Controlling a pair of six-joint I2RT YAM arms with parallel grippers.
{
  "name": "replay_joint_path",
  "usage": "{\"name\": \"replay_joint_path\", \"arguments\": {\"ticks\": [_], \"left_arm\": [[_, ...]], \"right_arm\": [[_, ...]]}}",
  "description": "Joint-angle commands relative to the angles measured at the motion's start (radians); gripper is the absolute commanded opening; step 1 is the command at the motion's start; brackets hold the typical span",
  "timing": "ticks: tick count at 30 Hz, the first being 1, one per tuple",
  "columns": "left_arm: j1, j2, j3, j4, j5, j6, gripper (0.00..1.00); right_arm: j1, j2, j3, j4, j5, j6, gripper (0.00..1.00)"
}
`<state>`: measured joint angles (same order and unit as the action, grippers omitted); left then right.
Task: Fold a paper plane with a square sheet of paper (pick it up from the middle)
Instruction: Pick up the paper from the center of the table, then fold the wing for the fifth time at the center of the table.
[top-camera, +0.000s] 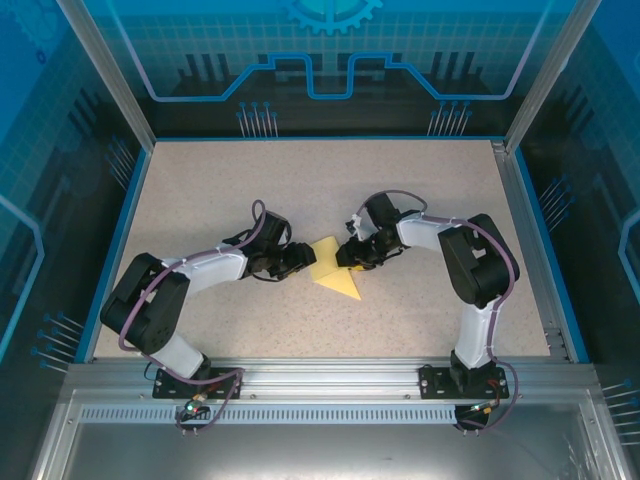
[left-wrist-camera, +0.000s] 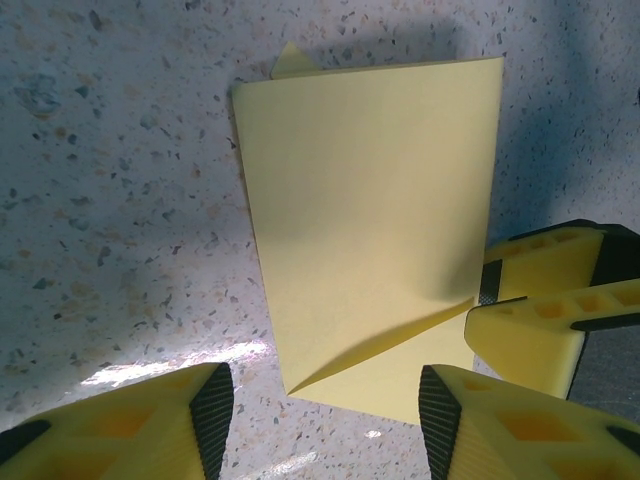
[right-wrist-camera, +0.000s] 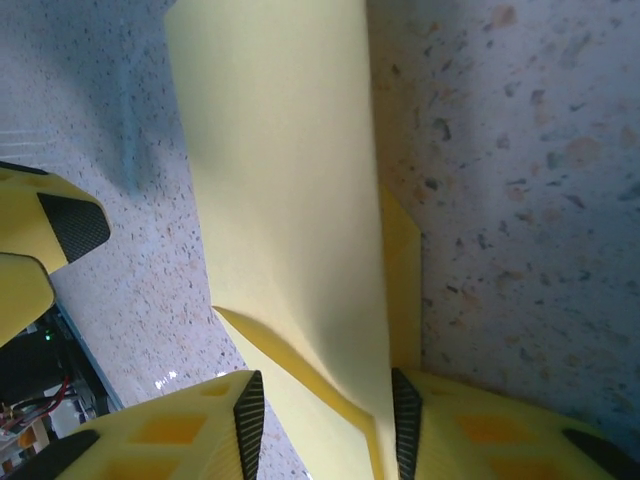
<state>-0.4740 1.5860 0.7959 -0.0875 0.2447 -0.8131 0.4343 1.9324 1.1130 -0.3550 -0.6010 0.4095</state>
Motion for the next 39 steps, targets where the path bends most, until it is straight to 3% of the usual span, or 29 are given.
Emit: {"name": "replay_joint_path", "arguments": {"ticks": [1, 13, 21, 31, 35, 39], "left_arm": [[0.007, -0.004, 0.016, -0.005, 0.018, 0.006, 0.55], [0.038, -0.022, -0.016, 0.061, 0.070, -0.023, 0.58], [0.110, -0.003, -0.057, 0.224, 0.213, -0.063, 0.69], [0.148, 0.104, -0.065, 0.449, 0.395, -0.150, 0.70], [0.157, 0.142, -0.070, 0.499, 0.426, -0.179, 0.68], [0.163, 0.152, -0.075, 0.537, 0.442, -0.195, 0.54]], "right_arm": [[0.012, 0.011, 0.011, -0.010, -0.047, -0.025, 0.35], [-0.024, -0.045, -0.042, 0.086, -0.158, 0.039, 0.05], [-0.083, -0.106, -0.117, 0.233, -0.311, 0.137, 0.01], [-0.100, -0.109, -0.133, 0.299, -0.405, 0.177, 0.02], [-0.101, -0.113, -0.134, 0.306, -0.416, 0.180, 0.03], [-0.101, -0.106, -0.123, 0.259, -0.385, 0.151, 0.04]]}}
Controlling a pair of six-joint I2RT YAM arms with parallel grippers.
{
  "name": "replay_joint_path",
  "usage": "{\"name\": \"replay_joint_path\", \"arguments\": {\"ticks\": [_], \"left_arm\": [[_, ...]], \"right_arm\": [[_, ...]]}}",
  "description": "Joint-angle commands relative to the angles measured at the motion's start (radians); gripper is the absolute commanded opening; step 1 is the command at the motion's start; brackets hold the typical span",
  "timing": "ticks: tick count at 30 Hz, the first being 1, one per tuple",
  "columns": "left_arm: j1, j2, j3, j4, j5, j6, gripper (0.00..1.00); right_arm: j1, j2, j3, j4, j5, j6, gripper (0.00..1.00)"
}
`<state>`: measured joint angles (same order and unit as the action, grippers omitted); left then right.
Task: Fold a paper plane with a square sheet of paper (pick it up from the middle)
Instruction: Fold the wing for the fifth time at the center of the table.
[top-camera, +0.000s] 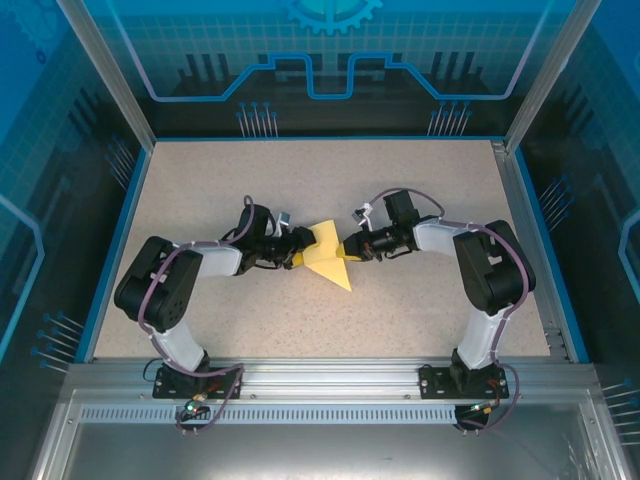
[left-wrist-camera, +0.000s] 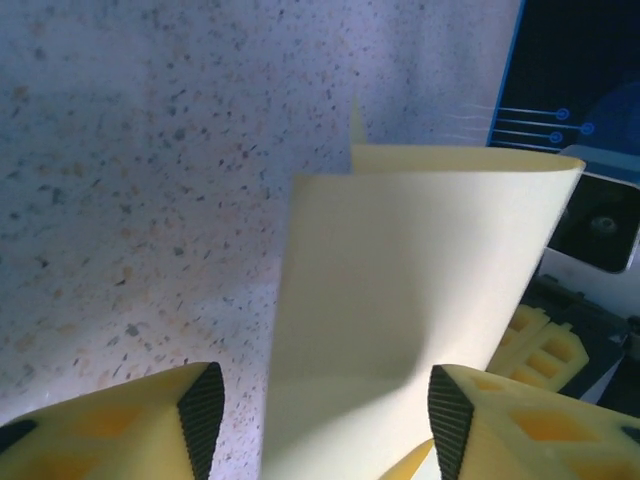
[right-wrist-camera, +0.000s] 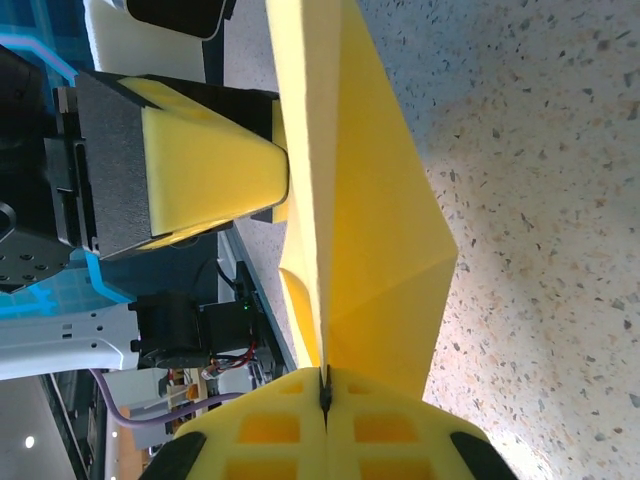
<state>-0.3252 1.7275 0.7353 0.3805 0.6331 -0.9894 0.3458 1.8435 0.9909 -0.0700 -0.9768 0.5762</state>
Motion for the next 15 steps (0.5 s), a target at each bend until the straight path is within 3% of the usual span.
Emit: {"name": "replay_joint_path", "arguments": {"ticks": [1, 12, 15], "left_arm": [[0.014, 0.005, -0.016, 0.069, 0.050, -0.019, 0.49], [0.011, 0.045, 0.013, 0.010, 0.046, 0.026, 0.16], [0.005, 0.077, 0.030, -0.003, 0.040, 0.034, 0.12]], "right_arm": [[-0.013, -0.011, 0.003, -0.038, -0.003, -0.022, 0.04], [-0.007, 0.089, 0.041, -0.061, 0.059, -0.035, 0.09], [-0.003, 0.109, 0.039, -0.060, 0.088, -0.032, 0.11]]}}
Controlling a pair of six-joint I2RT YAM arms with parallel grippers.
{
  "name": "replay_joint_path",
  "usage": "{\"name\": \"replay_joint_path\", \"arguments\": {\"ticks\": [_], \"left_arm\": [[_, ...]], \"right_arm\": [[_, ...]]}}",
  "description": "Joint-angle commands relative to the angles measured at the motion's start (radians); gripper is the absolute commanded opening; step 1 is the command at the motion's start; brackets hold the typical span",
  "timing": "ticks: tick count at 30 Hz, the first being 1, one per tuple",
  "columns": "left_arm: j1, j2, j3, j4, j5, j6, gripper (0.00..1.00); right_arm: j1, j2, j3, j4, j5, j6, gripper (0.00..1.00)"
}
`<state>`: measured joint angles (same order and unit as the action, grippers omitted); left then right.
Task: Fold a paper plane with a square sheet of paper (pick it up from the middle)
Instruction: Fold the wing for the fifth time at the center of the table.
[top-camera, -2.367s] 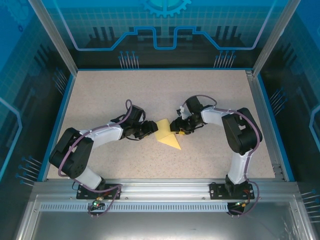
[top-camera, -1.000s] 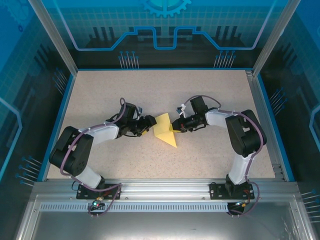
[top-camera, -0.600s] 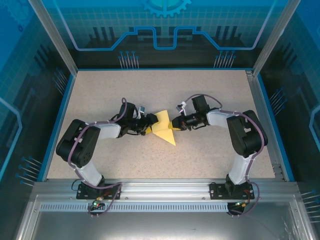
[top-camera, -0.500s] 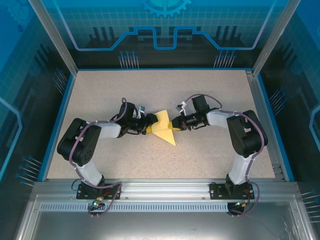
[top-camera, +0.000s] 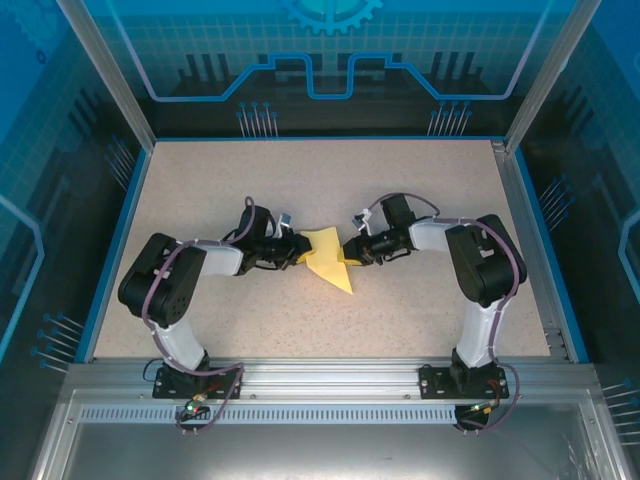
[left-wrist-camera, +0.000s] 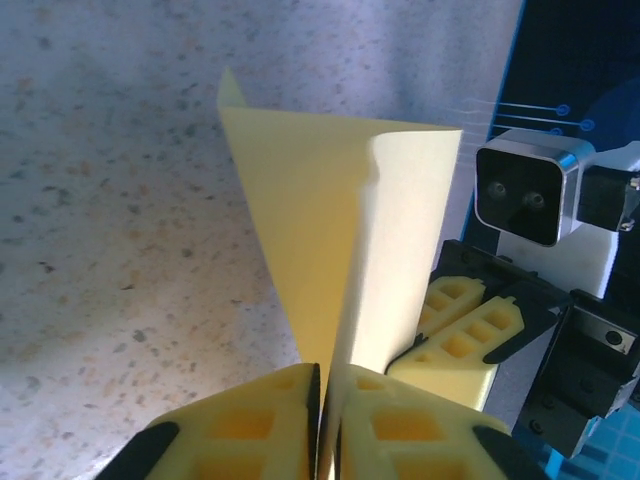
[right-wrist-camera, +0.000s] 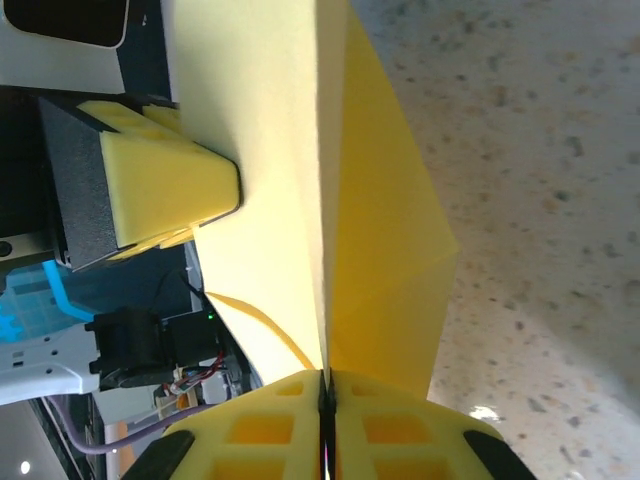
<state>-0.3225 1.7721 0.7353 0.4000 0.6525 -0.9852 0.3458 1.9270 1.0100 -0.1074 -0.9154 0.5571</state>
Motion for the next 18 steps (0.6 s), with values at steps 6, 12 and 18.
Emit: {"name": "replay_joint_path", "arguments": {"ticks": [6, 12, 18], "left_arm": [[-0.004, 0.071, 0.045, -0.090, -0.035, 0.059, 0.08], [-0.019, 0.083, 0.053, -0.117, -0.046, 0.067, 0.07], [-0.025, 0.072, 0.070, -0.149, -0.057, 0.077, 0.08]], "right_arm": [[-0.003, 0.044, 0.019, -0.052, 0.101, -0.009, 0.22], [0.000, -0.078, 0.003, -0.153, 0.279, -0.052, 0.40], [0.107, -0.238, -0.037, -0.142, 0.455, -0.163, 0.43]]}}
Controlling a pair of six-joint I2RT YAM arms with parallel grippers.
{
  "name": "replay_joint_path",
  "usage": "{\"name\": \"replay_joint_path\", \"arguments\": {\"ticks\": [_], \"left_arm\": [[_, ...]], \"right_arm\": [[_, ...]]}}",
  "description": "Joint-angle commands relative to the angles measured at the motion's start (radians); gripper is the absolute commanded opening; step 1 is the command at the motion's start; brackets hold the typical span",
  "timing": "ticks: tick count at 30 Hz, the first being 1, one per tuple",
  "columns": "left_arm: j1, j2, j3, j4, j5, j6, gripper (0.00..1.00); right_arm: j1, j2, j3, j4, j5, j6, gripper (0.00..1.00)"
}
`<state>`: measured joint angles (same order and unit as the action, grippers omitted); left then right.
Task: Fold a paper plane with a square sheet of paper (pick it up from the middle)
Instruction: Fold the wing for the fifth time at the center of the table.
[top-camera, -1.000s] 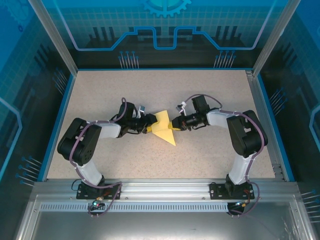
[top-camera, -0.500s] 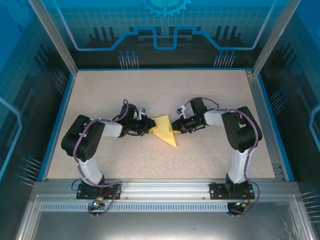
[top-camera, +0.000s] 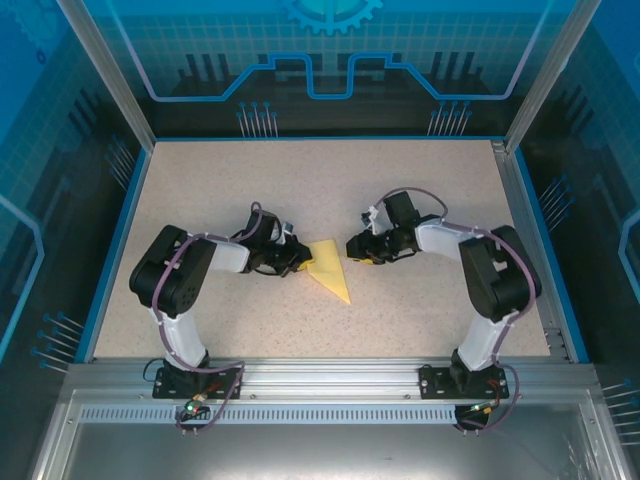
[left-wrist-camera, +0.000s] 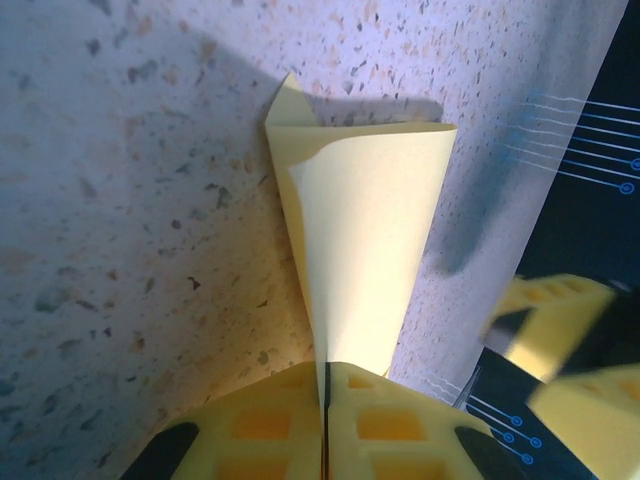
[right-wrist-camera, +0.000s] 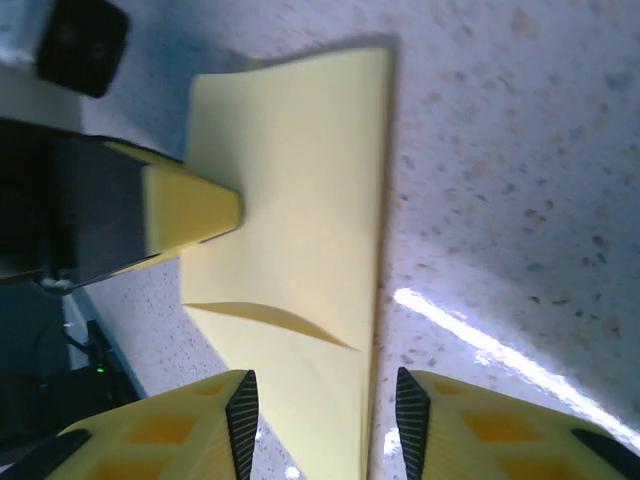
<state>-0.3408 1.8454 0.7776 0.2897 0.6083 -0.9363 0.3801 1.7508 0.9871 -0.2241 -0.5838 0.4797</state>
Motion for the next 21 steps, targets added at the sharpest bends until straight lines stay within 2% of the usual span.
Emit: {"name": "replay_joint_path", "arguments": {"ticks": [1, 7, 10, 16, 21], "left_arm": [[-0.009, 0.000, 0.032, -0.042, -0.010, 0.028, 0.08], [-0.010, -0.011, 0.038, -0.061, -0.007, 0.034, 0.08], [-0.011, -0.018, 0.036, -0.067, -0.010, 0.035, 0.08], [-0.012, -0.022, 0.041, -0.071, -0.003, 0.035, 0.08], [-0.011, -0.024, 0.042, -0.078, -0.003, 0.040, 0.08]], "right_arm": [[0.115, -0.073, -0.021, -0.023, 0.189, -0.116, 0.42], [0.355, -0.176, -0.151, 0.134, 0.559, -0.272, 0.42], [0.446, -0.206, -0.217, 0.231, 0.689, -0.345, 0.44], [0.564, -0.187, -0.241, 0.283, 0.824, -0.464, 0.46], [0.607, -0.130, -0.222, 0.296, 0.910, -0.480, 0.44]]}}
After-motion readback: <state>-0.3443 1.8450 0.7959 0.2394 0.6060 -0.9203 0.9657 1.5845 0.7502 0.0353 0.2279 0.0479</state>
